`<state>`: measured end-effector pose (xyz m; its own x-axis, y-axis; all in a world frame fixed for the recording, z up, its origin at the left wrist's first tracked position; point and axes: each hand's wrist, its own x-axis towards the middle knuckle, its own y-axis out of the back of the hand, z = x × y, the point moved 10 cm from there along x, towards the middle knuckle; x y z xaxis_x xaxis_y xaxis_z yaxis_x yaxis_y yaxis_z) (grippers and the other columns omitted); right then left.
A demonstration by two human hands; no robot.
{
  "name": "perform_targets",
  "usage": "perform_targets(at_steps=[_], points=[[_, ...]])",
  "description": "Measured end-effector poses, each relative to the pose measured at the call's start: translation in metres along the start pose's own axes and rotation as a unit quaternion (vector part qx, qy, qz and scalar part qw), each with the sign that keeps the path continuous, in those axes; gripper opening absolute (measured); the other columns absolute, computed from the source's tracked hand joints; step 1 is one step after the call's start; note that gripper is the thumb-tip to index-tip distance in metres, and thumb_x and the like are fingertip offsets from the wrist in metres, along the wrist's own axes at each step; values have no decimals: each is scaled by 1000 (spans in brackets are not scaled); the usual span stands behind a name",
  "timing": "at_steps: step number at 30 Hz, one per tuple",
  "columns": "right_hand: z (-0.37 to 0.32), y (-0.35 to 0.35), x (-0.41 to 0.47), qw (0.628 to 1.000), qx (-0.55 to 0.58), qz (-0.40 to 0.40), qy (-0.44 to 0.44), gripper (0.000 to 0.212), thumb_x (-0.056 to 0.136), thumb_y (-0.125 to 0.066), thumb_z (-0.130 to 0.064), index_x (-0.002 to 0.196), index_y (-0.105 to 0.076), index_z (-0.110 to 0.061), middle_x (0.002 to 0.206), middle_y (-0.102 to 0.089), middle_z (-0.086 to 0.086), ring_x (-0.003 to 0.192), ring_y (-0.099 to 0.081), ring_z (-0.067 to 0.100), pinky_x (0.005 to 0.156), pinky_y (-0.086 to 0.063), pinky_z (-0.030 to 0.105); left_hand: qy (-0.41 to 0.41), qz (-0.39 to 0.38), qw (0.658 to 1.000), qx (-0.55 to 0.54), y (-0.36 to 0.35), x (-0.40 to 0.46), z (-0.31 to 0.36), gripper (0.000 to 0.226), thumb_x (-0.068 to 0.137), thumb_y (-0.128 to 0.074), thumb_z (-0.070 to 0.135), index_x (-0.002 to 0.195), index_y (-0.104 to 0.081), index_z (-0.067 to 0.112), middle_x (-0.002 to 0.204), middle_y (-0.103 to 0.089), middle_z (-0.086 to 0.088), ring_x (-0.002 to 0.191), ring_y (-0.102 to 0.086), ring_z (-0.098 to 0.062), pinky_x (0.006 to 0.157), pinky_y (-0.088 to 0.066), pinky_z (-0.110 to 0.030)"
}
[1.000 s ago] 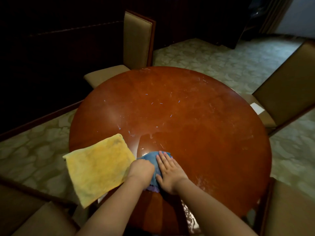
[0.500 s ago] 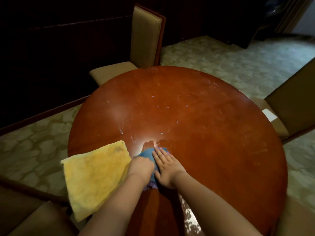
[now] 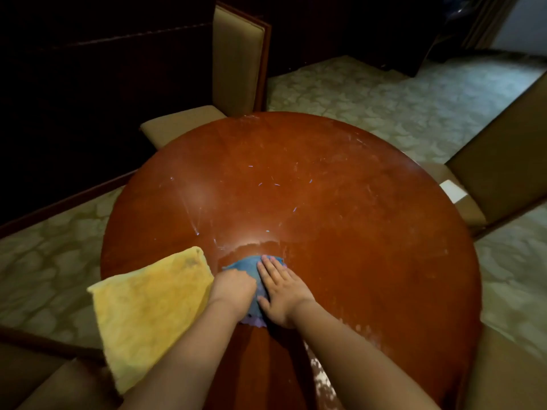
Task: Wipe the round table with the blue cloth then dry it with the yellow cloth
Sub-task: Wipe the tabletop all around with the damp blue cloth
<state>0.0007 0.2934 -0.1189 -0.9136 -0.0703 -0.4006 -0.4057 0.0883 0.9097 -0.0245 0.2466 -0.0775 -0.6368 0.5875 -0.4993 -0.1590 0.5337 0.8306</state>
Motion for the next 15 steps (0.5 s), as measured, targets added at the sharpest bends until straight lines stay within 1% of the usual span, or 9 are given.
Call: perform_targets(at_steps=[2, 3, 5, 6, 7, 9, 11, 13, 15], points=[[0, -12, -25, 1000, 10, 4, -18, 90, 71, 13, -57, 149, 16, -12, 154, 24, 2, 144, 19, 18, 115, 8, 32, -22, 1, 1000, 3, -4, -16, 21, 30, 90, -61, 24, 118, -61, 15, 124, -61, -5, 115, -58, -21, 89, -47, -29], [1, -17, -38, 999, 15, 7, -30, 90, 71, 13, -57, 149, 16, -13, 155, 23, 3, 144, 20, 18, 115, 9, 32, -32, 1, 999, -1, -6, -24, 31, 33, 88, -64, 27, 118, -61, 15, 124, -61, -5, 115, -58, -20, 89, -47, -29], [2, -27, -65, 998, 25, 17, -54, 82, 80, 9, -57, 148, 17, -12, 155, 23, 4, 143, 20, 17, 114, 11, 31, -48, -2, 999, -9, -10, -39, 51, 38, 84, -69, 33, 117, -61, 17, 124, -61, -5, 114, -57, -20, 89, -46, -28], [2, -31, -78, 997, 29, 18, -63, 82, 81, 8, -58, 148, 17, -12, 154, 25, 4, 143, 20, 17, 113, 12, 30, -55, -2, 998, -11, -12, -47, 60, 40, 82, -70, 36, 117, -62, 18, 123, -61, -5, 114, -57, -20, 89, -46, -28], [3, -37, -89, 997, 35, 20, -72, 87, 75, 12, -59, 148, 17, -12, 152, 27, 2, 143, 20, 17, 112, 13, 30, -62, 0, 998, -12, -12, -54, 68, 42, 81, -71, 38, 117, -62, 18, 123, -61, -6, 114, -57, -20, 88, -46, -28], [4, -47, -111, 994, 50, 24, -90, 98, 63, 18, -60, 148, 17, -12, 150, 28, 1, 143, 19, 17, 110, 15, 28, -81, 13, 997, -10, -11, -67, 85, 38, 85, -66, 33, 119, -61, 17, 125, -59, -6, 115, -55, -21, 89, -46, -28], [5, -55, -130, 992, 59, 30, -107, 99, 62, 18, -60, 148, 16, -11, 155, 23, 4, 143, 19, 17, 110, 14, 28, -102, 25, 994, 0, -12, -78, 102, 34, 91, -58, 27, 123, -58, 15, 129, -56, -7, 118, -53, -22, 91, -44, -28], [5, -63, -149, 990, 66, 29, -121, 99, 62, 18, -60, 148, 16, -11, 155, 23, 4, 142, 22, 16, 109, 16, 27, -114, 27, 993, 10, -16, -88, 116, 39, 93, -55, 25, 129, -54, 10, 137, -50, -12, 121, -51, -24, 92, -43, -29], [6, -69, -162, 987, 78, 29, -137, 98, 63, 18, -61, 148, 17, -11, 150, 29, 1, 142, 23, 15, 108, 17, 27, -116, 20, 993, 14, -19, -94, 125, 50, 92, -57, 25, 137, -45, 5, 147, -37, -19, 125, -48, -28, 92, -44, -32]])
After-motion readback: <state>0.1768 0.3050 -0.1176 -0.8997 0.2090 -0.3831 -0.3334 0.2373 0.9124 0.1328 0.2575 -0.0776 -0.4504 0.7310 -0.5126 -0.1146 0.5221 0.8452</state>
